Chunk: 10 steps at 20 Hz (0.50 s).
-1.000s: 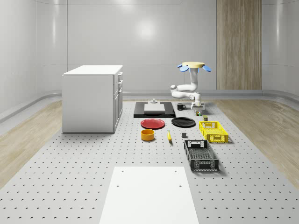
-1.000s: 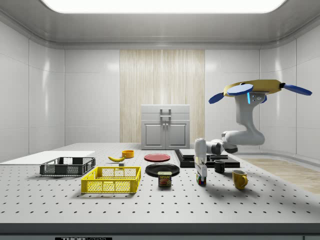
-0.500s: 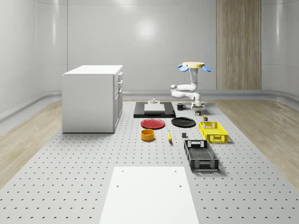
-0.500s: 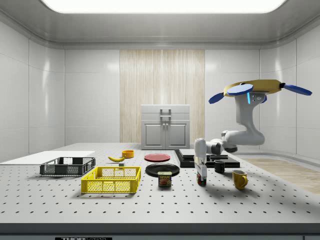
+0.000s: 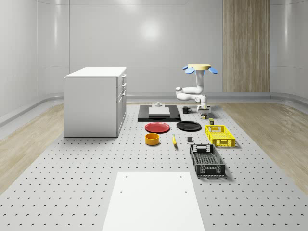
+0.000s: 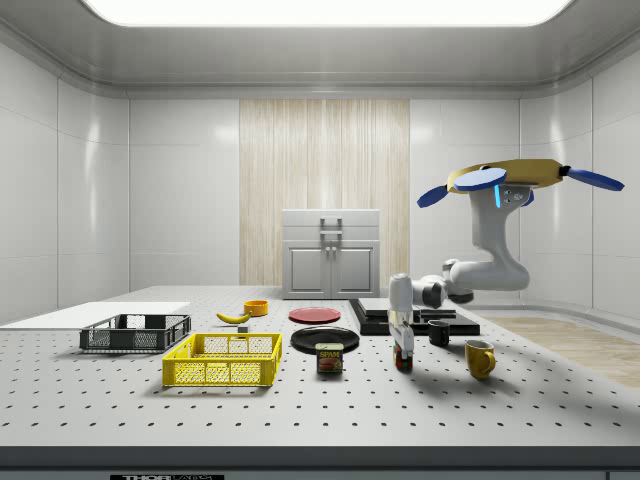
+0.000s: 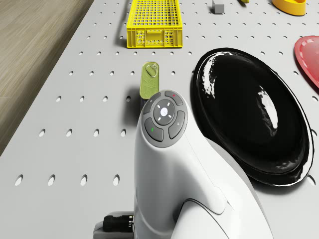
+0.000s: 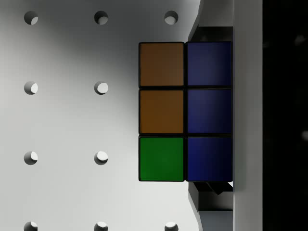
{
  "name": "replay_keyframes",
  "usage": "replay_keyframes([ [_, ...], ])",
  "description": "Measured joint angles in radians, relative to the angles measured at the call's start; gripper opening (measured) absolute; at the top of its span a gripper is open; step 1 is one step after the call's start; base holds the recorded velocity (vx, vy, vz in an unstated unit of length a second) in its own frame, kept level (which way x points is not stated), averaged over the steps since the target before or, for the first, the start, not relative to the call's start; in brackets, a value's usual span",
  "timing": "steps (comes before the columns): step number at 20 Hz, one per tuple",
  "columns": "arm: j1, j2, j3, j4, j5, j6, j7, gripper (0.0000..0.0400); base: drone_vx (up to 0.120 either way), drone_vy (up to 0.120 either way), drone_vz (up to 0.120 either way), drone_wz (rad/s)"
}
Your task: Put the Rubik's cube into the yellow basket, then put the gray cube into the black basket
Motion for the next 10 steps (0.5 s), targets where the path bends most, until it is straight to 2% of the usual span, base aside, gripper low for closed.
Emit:
replay_keyframes([
  [10, -0.006, -0.021, 0.078, -0.011, 0.08, -0.007, 0.011, 0.0325, 0.0, 0.0, 0.12, 0.0],
])
